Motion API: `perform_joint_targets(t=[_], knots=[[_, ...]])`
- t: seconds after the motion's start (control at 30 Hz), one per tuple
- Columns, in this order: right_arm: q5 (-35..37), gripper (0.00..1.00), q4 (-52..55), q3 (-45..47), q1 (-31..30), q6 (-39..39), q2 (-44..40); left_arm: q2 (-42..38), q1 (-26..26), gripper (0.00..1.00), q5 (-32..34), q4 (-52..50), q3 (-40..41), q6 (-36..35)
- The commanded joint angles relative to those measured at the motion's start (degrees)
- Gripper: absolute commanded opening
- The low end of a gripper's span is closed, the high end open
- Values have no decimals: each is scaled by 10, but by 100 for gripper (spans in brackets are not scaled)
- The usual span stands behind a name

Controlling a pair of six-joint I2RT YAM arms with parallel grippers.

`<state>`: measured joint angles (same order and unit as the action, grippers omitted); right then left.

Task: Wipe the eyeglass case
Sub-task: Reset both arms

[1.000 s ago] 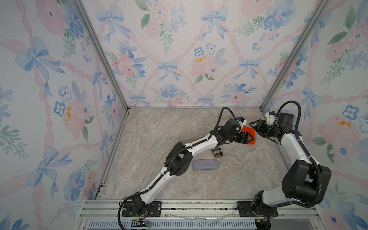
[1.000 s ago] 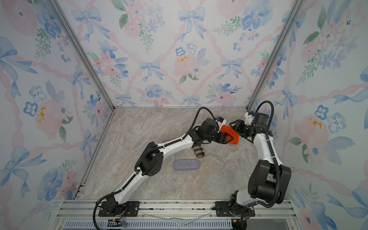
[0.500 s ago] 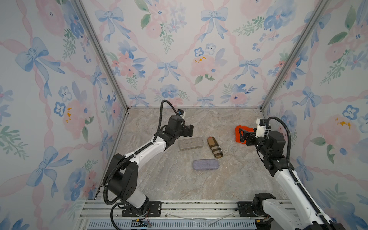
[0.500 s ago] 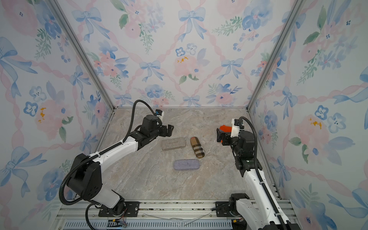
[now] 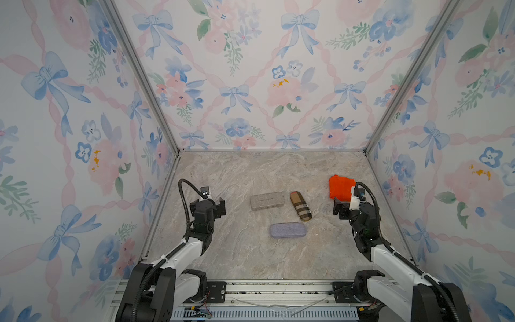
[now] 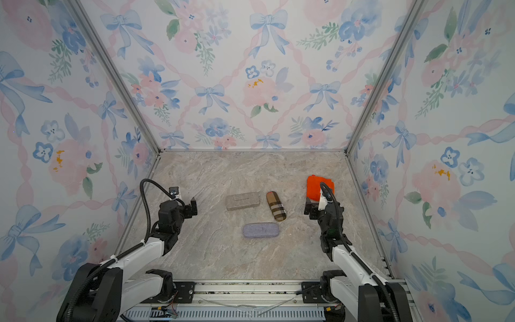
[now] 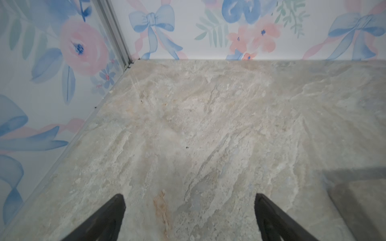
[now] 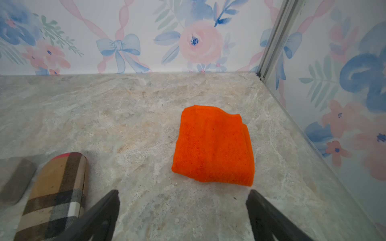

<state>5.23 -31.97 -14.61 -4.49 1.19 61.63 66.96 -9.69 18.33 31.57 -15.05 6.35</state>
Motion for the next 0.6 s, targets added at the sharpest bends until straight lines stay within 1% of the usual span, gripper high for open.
perform_joint_targets(t=[0.0,0.07,0.17,0.2,0.23,0.3,0.37,0.4,0.43,0.47,0.5,0.57], knots=[[18,96,-157,5,3,-16,68,39,4,98,-13,160,18,-35],[17,96,-209,4,9,-19,114,69,10,98,-38,237,29,-50],[-10,96,-244,-3,37,0,169,119,19,98,-44,267,11,-73],[-19,96,-258,-3,46,7,184,126,24,98,-55,272,7,-81],[-23,96,-268,-1,53,15,193,134,35,98,-74,285,7,-79],[-26,96,-305,3,58,22,227,152,65,98,-107,294,6,-54],[-36,96,-365,0,54,18,284,181,69,98,-95,353,27,-45],[-44,96,-366,-8,55,17,289,204,67,98,-96,387,36,-45],[-43,96,-288,-24,54,13,264,230,63,98,-87,424,33,-54],[-49,96,-224,-48,54,12,254,231,63,98,-85,395,20,-57],[-58,96,-201,-73,54,8,268,217,67,98,-88,325,-1,-47],[-35,96,-187,-81,37,-6,267,225,71,98,-97,358,6,-47]])
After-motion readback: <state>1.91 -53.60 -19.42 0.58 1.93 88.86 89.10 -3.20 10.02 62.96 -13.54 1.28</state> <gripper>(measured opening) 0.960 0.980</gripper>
